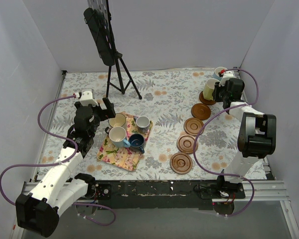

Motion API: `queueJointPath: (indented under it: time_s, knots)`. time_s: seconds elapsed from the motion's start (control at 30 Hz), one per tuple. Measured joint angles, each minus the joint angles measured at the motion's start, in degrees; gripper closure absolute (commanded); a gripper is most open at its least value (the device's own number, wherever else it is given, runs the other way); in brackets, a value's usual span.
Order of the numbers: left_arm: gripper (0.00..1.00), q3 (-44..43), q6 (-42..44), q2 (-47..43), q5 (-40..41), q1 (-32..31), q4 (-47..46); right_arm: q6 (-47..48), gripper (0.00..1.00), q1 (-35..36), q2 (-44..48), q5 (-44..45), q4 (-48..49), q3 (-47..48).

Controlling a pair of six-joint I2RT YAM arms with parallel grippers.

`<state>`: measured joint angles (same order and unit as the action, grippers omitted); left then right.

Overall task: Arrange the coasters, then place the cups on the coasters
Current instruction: Place the cup on the coaster.

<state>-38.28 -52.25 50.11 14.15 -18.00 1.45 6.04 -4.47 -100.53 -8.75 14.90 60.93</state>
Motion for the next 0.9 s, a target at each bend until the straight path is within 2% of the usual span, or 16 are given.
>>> queueJointPath:
  time_s: [0.6,0.73,0.83,0.9]
  knots:
    - [0.02,0.0,0.0,0.0,0.0,0.0,0.0,1.6,0.98,0.0,0.3,1.3,-1.0,0.0]
    - [0.02,0.0,0.0,0.0,0.0,0.0,0.0,1.6,0.73,0.0,0.3,1.3,-1.1,0.0]
    - [0.02,0.0,0.0,0.0,0.0,0.0,0.0,1.6,0.63,0.0,0.3,1.3,-1.1,0.0]
    - [0.02,0.0,0.0,0.0,0.0,0.0,0.0,1.6,0.6,0.0,0.3,1.4,-1.0,0.1]
